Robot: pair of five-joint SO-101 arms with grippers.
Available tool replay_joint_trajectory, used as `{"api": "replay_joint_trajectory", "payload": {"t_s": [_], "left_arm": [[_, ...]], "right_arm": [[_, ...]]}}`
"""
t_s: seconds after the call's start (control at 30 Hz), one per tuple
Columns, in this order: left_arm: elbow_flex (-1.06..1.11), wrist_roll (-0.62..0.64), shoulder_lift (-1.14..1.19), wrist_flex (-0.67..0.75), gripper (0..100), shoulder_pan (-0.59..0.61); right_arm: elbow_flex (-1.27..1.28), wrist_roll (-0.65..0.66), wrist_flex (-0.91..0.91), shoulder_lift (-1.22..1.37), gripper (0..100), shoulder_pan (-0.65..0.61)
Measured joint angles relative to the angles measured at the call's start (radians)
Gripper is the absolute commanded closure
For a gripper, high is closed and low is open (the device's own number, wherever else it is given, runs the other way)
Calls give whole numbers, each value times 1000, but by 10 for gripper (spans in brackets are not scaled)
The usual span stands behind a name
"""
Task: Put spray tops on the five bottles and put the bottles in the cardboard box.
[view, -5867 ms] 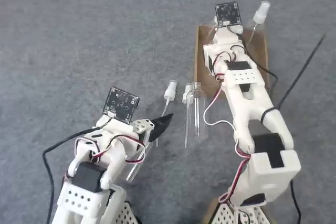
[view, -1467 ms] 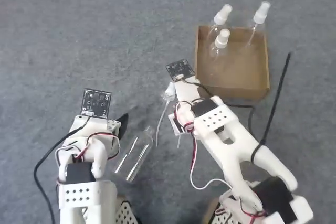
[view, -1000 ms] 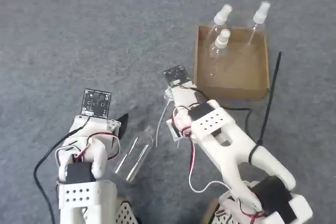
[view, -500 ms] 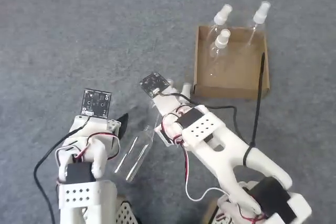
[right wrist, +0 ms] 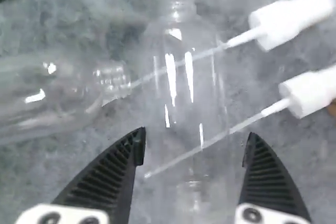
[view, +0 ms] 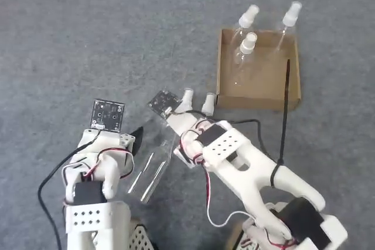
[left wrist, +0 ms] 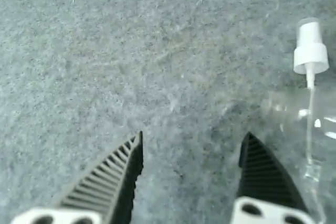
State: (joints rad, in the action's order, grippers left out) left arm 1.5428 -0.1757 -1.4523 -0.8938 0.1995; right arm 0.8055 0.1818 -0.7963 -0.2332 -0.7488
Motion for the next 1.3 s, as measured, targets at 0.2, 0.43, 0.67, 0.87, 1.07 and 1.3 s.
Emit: {"api": "replay_joint_trajectory", "payload": {"t_s": [0.2, 0.43, 0.67, 0.87, 1.07, 1.3], "left_arm": [[0, 0, 0, 0, 731, 0], [0, 0, 0, 0, 731, 0], [0, 0, 0, 0, 731, 0], [-117, 0, 2, -72, 732, -26], [-328, 0, 124, -172, 739, -143], [-658, 0, 611, -181, 830, -279]], "right_arm": [[17, 5, 3, 0, 909, -41], [-3, 6, -49, -6, 994, -28], [-236, 6, -396, -190, 994, 91], [-400, 110, -735, -351, 994, 253], [-428, 298, -891, -443, 994, 591], [-384, 548, -784, -453, 994, 1102]]}}
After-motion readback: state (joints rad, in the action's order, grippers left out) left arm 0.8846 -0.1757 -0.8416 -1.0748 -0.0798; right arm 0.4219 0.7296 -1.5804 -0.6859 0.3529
